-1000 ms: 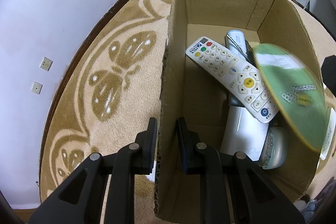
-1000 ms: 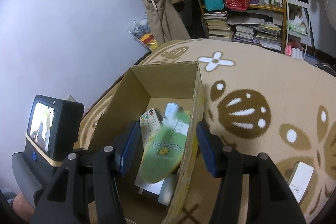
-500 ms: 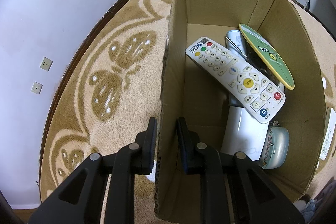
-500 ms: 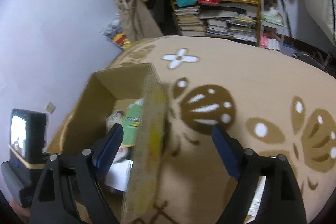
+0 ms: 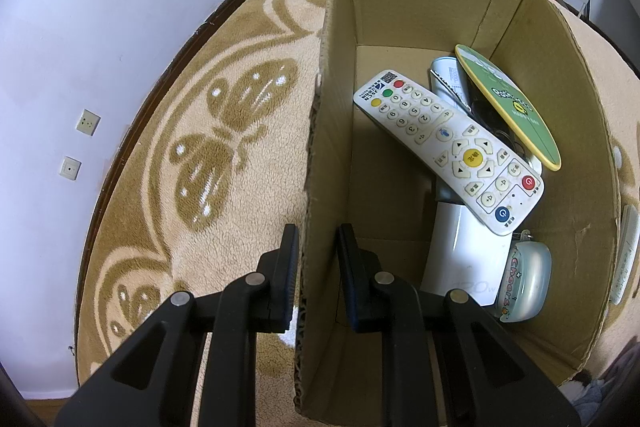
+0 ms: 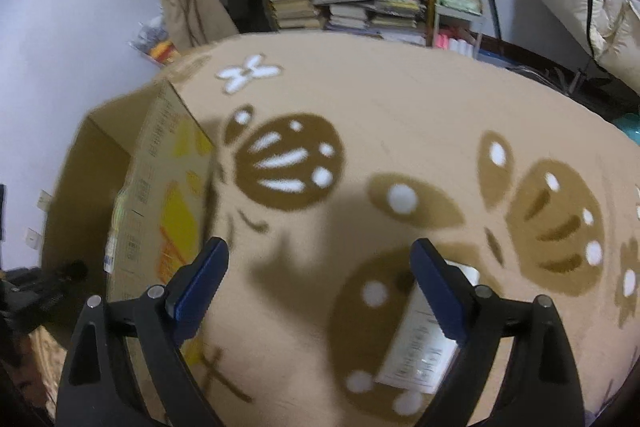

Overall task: Organize rigid objects
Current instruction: 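Grasp the white Midea remote on the rug with the right tool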

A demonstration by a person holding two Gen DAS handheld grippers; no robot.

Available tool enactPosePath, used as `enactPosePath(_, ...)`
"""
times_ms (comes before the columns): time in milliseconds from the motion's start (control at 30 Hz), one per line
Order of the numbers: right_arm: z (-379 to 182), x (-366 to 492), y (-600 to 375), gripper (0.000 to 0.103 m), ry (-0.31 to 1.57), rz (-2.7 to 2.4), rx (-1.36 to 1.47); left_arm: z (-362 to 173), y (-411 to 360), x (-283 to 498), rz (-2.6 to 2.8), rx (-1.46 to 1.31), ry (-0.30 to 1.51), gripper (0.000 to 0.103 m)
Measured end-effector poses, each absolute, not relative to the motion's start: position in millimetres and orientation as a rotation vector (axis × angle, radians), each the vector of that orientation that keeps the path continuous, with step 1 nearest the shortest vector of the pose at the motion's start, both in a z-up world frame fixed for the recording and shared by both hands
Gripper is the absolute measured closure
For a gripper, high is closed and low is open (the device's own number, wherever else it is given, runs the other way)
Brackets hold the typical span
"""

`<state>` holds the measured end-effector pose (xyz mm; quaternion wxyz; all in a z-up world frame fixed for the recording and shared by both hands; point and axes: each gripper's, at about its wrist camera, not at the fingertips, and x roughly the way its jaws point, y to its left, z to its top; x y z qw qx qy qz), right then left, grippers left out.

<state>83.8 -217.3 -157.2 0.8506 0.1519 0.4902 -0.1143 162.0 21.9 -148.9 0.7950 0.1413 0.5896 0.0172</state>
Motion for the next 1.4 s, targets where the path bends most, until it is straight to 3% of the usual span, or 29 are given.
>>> enactPosePath(633,-212.0,59.8,-287.0,0.007,1.28,-0.477,0.469,-149.1,22.6,162.5,0.038,0.305,1.268,0.083)
enactPosePath(667,-216.2,58.9,-287.4,0.008,1.294,-0.475,0.469,-149.0,22.5,162.4,0.038,0.305,1.268,0.083)
enactPosePath(733,-223.5,59.5,-286.1,0.023,1.331,-0.462,0.472,-149.1,22.7,162.3,0.038,0.306,1.268,0.083)
enactPosePath(867,-228.5,62.4,-279.7,0.039,1.356,-0.439,0.425,-149.3,23.2,162.1,0.038,0.308,1.267,0.083)
enactPosePath(900,-227.5,63.0,-278.1,0.049,1.353,-0.433,0.414,-149.2,23.2,162.2,0.038,0.307,1.268,0.083)
enactPosePath(1400,-207.4,61.8,-258.6,0.051,1.26,-0.332,0.442,-149.0,23.7,161.7,0.039,0.305,1.268,0.083)
